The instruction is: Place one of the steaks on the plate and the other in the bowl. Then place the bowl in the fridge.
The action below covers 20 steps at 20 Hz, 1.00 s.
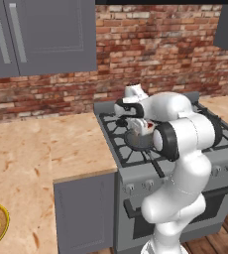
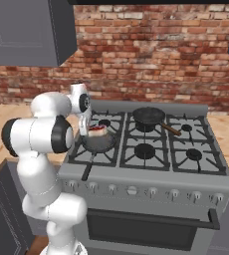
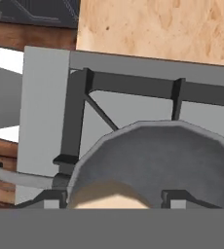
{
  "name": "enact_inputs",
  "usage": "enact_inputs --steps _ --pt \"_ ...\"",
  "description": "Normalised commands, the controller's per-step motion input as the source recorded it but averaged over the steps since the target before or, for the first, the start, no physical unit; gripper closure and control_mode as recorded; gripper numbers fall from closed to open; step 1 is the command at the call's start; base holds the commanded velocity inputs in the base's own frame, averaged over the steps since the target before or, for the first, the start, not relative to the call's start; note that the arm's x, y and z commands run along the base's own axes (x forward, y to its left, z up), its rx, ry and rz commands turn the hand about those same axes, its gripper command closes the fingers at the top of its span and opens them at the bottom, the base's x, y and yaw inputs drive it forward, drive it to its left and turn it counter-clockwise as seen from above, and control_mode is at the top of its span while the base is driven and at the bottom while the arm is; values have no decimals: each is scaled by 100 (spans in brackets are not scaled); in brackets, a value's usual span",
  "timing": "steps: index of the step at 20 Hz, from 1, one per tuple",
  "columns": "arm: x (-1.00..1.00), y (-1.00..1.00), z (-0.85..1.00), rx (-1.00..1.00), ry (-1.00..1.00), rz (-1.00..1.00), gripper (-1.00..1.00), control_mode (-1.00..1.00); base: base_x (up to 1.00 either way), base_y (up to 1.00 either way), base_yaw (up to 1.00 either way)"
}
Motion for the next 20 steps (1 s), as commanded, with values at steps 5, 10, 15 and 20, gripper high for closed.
enact_inputs --steps 5,10,15,20 --pt "-90 2 97 20 4 0 100 -100 0 0 0" --pt "-100 6 67 10 -8 0 100 -100 0 0 0" --pt "-100 23 67 2 -7 2 100 -100 0 0 0" --pt "-100 8 12 13 -11 1 100 -100 0 0 0"
